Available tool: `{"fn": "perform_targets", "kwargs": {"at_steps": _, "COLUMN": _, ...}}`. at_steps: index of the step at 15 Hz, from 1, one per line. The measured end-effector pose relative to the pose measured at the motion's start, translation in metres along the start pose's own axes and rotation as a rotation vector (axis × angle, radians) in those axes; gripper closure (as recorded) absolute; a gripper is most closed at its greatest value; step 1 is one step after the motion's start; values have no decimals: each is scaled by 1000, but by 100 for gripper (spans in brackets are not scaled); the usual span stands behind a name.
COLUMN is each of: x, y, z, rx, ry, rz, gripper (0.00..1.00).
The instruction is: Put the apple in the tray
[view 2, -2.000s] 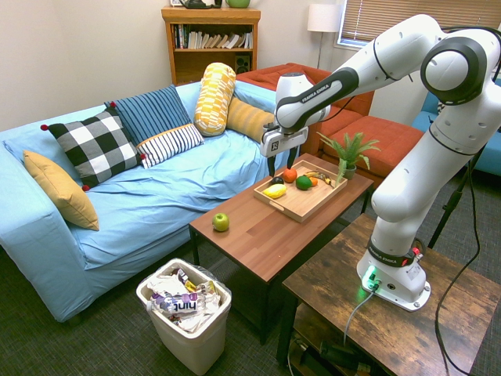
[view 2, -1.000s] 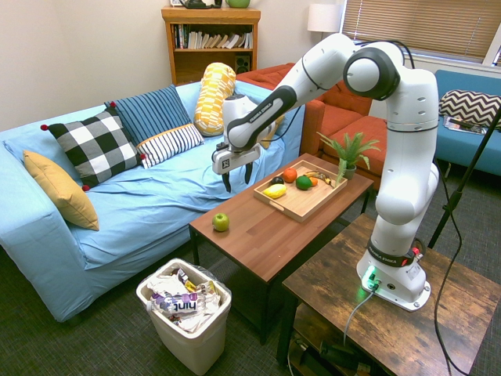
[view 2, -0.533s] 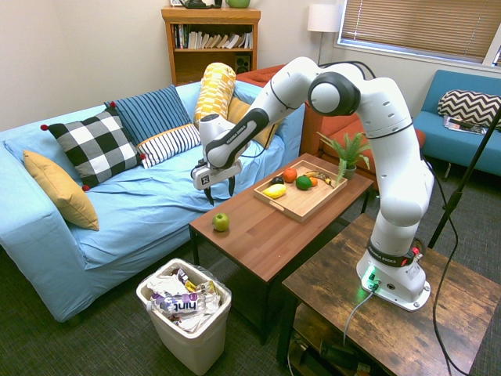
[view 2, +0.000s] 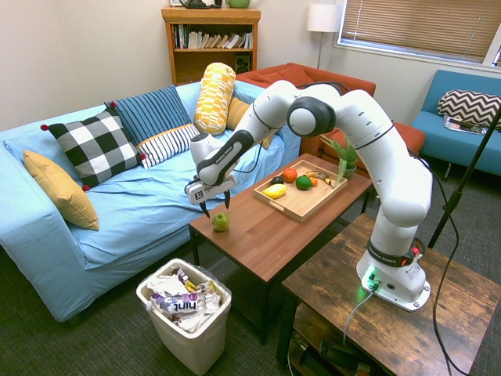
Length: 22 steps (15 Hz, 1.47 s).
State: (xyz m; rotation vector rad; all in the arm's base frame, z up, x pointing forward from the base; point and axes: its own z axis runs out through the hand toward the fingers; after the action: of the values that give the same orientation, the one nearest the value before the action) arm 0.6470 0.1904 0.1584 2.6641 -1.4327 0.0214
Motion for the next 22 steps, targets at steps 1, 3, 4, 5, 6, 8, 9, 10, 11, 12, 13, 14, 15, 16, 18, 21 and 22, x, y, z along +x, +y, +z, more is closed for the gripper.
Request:
{"fn": "perform_targets", "kwargs": {"at_steps": 1, "x": -1, "y": -2, "z": 3, "rx": 0, "ry": -1, "rz": 0, "gripper": 0}}
{"fn": "perform_targets", "kwargs": {"at_steps": 3, "x": -5, "y": -5, "z": 10, "rx": -5, "ry": -3, "rz": -1, "gripper": 0}}
{"fn": "perform_targets", "kwargs": {"at_steps": 4, "x": -6, "y": -7, "z": 12, "rx": -8, "ry": -4, "rz": 0, "gripper": 0}}
{"fn": "perform_targets", "kwargs": {"at_steps": 5, "x": -6, "y": -9, "z": 14, "rx": -11, "ry": -5, "rz": 1, "gripper": 0}}
{"fn": "perform_targets", "kwargs": {"at_steps": 6, "x": -7, "y": -10, "z": 17, "rx": -15, "ry": -7, "rz": 1, "gripper": 0}}
{"fn": "perform_targets", "kwargs": {"at_steps": 8, "x": -7, "y": -11, "z": 19, "rx": -23, "ry": -9, "rz": 3, "gripper": 0}}
{"fn": "perform_targets", "kwargs": {"at_steps": 9, "x": -7, "y": -12, "z": 21, "rx": -26, "ry": -10, "rz": 4, "gripper": 0}}
{"fn": "perform_targets", "kwargs": {"at_steps": 10, "x": -7, "y": -12, "z": 23, "rx": -30, "ry": -11, "rz": 4, "gripper": 0}}
{"fn": "perform_targets", "kwargs": {"at_steps": 11, "x": -8, "y": -11, "z": 23, "rx": -36, "ry": -12, "rz": 4, "gripper": 0}}
{"fn": "perform_targets", "kwargs": {"at_steps": 12, "x": -9, "y": -11, "z": 24, "rx": -42, "ry": -13, "rz": 2, "gripper": 0}}
{"fn": "perform_targets", "kwargs": {"at_steps": 13, "x": -11, "y": -11, "z": 25, "rx": -47, "ry": -14, "rz": 0, "gripper": 0}}
{"fn": "perform_targets", "kwargs": {"at_steps": 14, "x": -13, "y": -11, "z": 28, "rx": -51, "ry": -17, "rz": 0, "gripper": 0}}
{"fn": "perform_targets", "kwargs": {"at_steps": 15, "x": -14, "y": -10, "z": 32, "rx": -57, "ry": -20, "rz": 1, "gripper": 0}}
{"fn": "perform_targets", "kwargs": {"at_steps": 16, "x": -15, "y": -10, "z": 37, "rx": -63, "ry": -22, "rz": 2, "gripper": 0}}
{"fn": "perform_targets", "kwargs": {"at_steps": 18, "x": -15, "y": -10, "z": 43, "rx": -67, "ry": -23, "rz": 7, "gripper": 100}}
{"fn": "perform_targets", "kwargs": {"at_steps": 21, "x": -14, "y": -12, "z": 46, "rx": -68, "ry": -26, "rz": 17, "gripper": 100}}
{"fn": "perform_targets", "kwargs": {"at_steps": 22, "x": -15, "y": -11, "z": 48, "rx": -70, "ry": -28, "rz": 18, "gripper": 100}}
